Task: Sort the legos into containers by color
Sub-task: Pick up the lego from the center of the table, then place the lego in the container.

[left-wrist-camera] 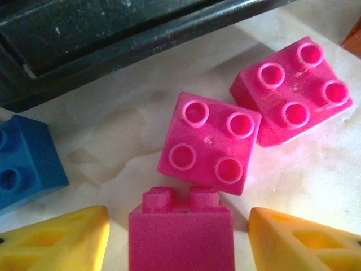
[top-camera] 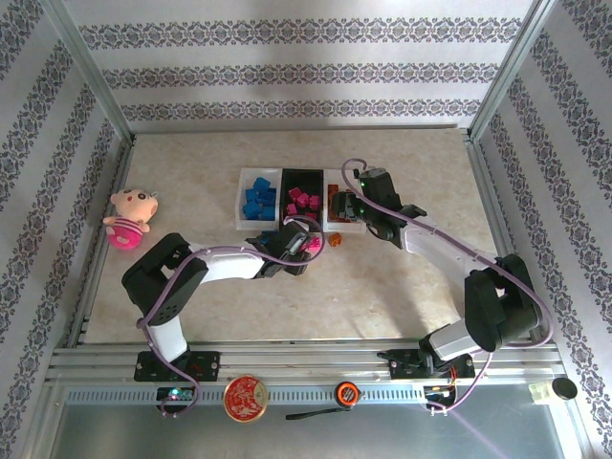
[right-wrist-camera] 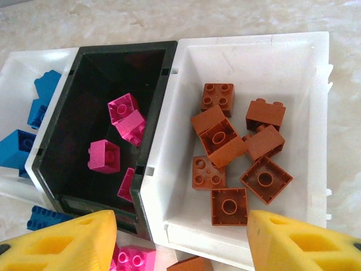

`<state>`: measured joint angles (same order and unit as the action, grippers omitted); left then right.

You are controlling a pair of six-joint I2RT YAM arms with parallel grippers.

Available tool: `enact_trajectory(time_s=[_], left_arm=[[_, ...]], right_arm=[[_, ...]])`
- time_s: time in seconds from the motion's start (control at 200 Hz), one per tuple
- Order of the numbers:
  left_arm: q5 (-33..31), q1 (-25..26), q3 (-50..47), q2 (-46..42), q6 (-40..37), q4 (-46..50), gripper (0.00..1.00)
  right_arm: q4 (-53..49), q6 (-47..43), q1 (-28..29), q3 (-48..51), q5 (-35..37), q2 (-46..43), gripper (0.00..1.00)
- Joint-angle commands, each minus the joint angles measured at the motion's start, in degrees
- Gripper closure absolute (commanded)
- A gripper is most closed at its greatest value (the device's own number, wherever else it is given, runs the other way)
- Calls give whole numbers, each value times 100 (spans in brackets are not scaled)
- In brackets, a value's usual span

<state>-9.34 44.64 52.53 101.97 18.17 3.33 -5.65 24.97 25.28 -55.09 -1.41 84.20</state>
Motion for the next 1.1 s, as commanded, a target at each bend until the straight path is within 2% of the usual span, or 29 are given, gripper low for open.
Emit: enact_trajectory(time_s=[0.0,0.245,0.455,0.54,0.64,0.73,0.864,1.094], left_arm=[[-31,38,109,86,-207,-326,40],[178,36,-184,-146,-180,-479,64],[326,93,-742,-1307,213,-229,67],[375,65,-710,-1832,334,-6,69],[761,-210,-377,-2088,410,162,70],[1118,-503,135,-1875,421,181,71],[1511,-829,1144,-956,440,214,72],[1599,-1283,2674,665,616,476,73]], right_arm=[[117,57,39,121,-39,-163,37],[142,104,39,270,-11,-238,37],[168,118,39,496,-53,-394,37],[207,157,55,647,-83,-473,37],[279,225,95,847,-97,-562,37],[318,283,167,1021,-80,-653,37],[296,327,356,1294,-35,-857,37],[231,373,693,1808,3,-1378,37]])
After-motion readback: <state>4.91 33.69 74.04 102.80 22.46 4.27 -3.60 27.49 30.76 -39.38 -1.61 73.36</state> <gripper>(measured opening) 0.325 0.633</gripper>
